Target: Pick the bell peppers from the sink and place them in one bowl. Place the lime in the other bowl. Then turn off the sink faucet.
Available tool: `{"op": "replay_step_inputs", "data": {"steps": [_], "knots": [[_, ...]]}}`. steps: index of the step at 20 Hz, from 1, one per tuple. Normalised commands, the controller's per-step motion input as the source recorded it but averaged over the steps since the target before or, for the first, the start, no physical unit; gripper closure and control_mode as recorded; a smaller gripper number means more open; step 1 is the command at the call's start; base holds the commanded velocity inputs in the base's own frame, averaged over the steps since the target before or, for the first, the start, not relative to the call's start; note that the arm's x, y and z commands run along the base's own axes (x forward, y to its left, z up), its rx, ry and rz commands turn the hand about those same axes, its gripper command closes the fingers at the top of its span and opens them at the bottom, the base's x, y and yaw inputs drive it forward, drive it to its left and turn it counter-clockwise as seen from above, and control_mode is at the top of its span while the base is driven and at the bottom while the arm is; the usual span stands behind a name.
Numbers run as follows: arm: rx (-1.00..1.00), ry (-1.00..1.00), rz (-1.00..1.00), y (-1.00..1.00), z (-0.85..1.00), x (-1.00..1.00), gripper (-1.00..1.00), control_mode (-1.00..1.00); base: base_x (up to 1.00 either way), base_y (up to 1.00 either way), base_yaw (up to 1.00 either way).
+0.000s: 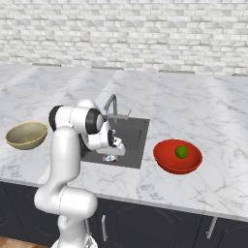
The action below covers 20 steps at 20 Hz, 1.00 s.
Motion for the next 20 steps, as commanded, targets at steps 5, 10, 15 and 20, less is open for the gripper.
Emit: {"op": "replay_step_inputs", "data": {"steps": [5, 10, 15, 20], "knots": [[0.0, 0.0, 0.0, 0.0, -0.39, -0.03, -1.0, -1.0, 0.0, 0.0, 0.0], [0.0, 0.0, 0.0, 0.0, -0.46, 0.0, -1.0, -1.0, 0.0, 0.0, 0.0], [0.0, 0.0, 0.0, 0.0, -0.5, -0.04, -1.0, -1.0, 0.0, 0.0, 0.0], [0.0, 0.0, 0.0, 0.0, -0.57, -0.12, -1.0, -1.0, 0.0, 0.0, 0.0]]}}
